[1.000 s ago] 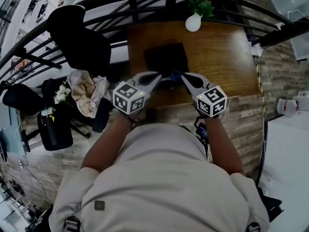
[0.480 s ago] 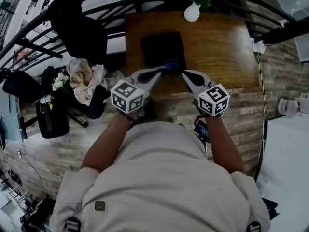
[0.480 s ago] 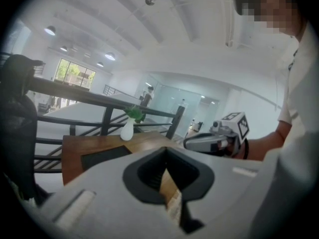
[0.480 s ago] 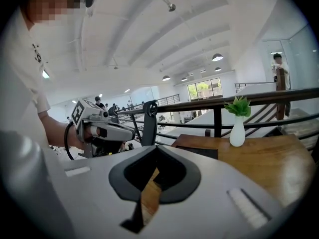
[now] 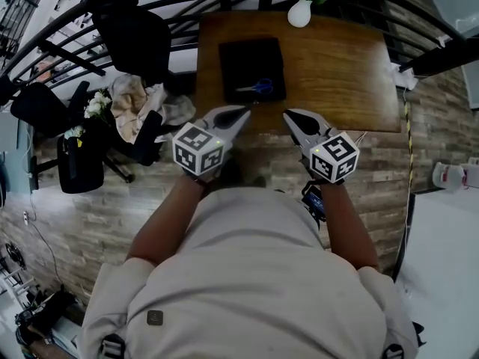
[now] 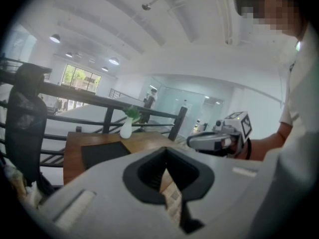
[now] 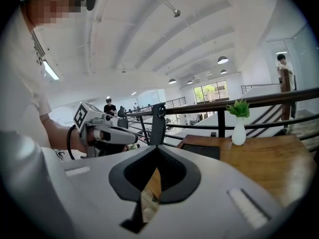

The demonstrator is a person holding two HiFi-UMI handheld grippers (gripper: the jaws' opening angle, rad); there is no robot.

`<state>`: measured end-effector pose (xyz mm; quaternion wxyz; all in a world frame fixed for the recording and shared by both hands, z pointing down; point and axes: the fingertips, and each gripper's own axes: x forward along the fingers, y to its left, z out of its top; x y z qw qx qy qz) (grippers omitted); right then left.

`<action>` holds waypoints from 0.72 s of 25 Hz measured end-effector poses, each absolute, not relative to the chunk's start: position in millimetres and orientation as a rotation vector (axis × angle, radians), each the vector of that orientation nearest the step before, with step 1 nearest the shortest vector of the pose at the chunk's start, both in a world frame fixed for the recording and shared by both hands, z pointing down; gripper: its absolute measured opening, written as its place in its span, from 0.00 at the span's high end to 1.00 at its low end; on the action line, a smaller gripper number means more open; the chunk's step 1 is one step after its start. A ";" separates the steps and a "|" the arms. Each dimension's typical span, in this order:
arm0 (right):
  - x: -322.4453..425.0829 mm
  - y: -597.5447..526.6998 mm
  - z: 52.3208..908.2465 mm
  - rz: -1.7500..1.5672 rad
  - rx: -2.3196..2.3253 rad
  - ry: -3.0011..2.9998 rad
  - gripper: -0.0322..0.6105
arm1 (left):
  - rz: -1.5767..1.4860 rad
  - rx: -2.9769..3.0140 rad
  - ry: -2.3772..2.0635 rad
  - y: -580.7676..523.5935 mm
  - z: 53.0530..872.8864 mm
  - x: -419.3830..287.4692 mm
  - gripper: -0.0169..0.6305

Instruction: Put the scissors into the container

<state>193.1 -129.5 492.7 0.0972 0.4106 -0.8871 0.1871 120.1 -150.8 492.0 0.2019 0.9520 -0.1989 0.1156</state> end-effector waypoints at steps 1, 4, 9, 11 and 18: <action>196.3 -120.6 493.2 0.548 1.213 -2.628 0.94 | 0.316 2.656 -0.566 -141.6 491.5 121.4 0.97; 203.2 -96.5 495.6 0.536 1.211 -2.637 0.94 | 0.295 2.655 -0.598 -114.4 490.5 121.9 0.97; 201.8 -66.7 491.2 0.531 1.183 -2.650 0.94 | 0.291 2.643 -0.632 -80.1 488.0 114.3 0.97; 201.7 -56.7 487.2 0.532 1.180 -2.653 0.94 | 0.294 2.641 -0.635 -70.5 484.9 113.4 0.97; 186.4 -30.9 490.9 0.530 1.189 -2.650 0.94 | 0.302 2.672 -0.626 -49.4 482.1 98.9 0.97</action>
